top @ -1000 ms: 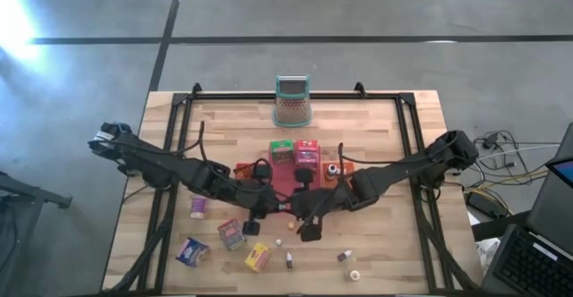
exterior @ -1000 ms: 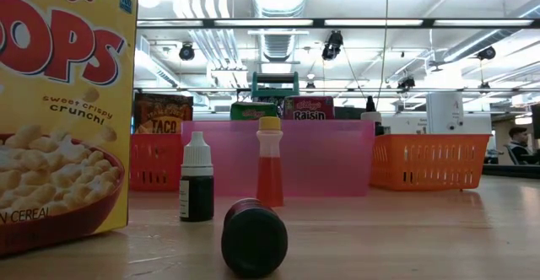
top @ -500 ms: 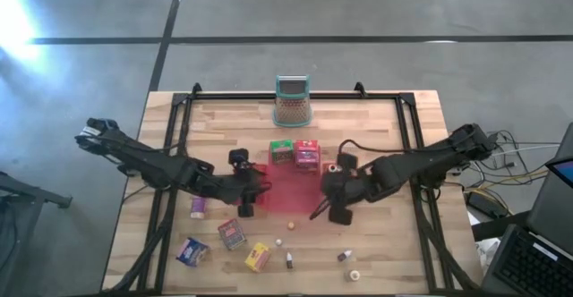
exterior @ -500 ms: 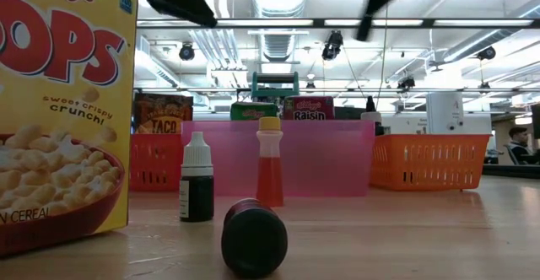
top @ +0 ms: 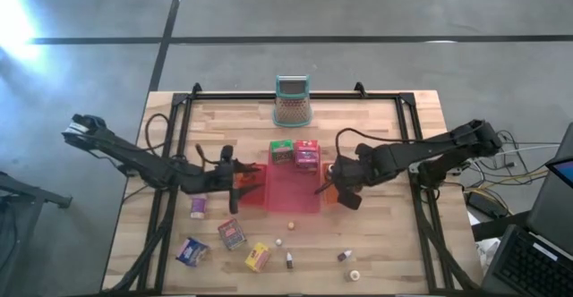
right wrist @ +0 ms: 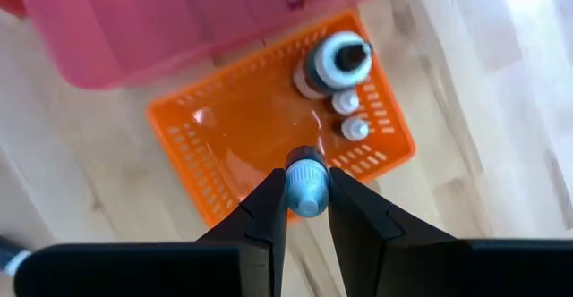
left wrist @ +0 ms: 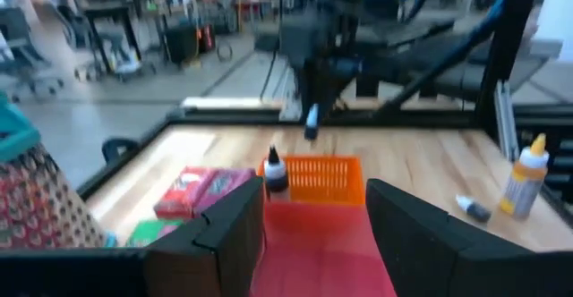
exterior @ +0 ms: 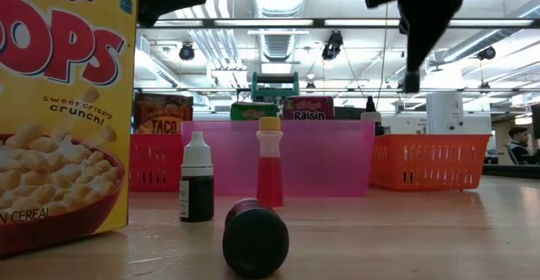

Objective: Pick & Place Kitchen Items
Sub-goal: Put the small brown food coloring bottle into the orange bin

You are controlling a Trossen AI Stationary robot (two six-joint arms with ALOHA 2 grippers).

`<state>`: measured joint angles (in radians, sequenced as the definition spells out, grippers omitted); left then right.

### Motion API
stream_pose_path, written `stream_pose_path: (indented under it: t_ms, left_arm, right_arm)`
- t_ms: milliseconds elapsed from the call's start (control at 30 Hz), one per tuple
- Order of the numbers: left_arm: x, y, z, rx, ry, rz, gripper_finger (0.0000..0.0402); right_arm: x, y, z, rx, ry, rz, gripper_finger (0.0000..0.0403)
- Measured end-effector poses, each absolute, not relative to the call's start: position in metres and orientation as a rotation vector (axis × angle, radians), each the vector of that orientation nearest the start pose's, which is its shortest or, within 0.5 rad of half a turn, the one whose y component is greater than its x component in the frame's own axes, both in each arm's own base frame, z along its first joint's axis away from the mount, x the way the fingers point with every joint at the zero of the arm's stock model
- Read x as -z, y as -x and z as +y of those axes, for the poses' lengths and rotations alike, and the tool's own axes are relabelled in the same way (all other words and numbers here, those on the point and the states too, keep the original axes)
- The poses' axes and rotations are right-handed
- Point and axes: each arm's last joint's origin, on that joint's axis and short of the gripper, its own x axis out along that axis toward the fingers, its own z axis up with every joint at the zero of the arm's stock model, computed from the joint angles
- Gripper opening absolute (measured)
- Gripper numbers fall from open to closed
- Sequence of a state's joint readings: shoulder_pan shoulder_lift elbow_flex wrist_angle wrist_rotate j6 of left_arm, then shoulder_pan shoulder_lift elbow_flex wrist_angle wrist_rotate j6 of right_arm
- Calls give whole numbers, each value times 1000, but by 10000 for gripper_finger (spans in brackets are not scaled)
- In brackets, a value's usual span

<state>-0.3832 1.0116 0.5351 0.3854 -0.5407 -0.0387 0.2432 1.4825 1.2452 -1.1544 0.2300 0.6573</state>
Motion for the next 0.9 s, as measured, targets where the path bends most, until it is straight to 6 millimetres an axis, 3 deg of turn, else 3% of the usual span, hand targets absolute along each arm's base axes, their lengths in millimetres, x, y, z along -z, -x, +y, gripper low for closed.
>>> stream_pose_path:
  t_ms: [400,900]
  left_arm:
    - [-260,-200,-65,-154,-26,17,204]
    - [-259,-200,-64,-155,-58,24,204]
  right_arm:
    - [-246,-238,51,425,-331,1185,63]
    - [-244,-239,51,403,-330,1113,63]
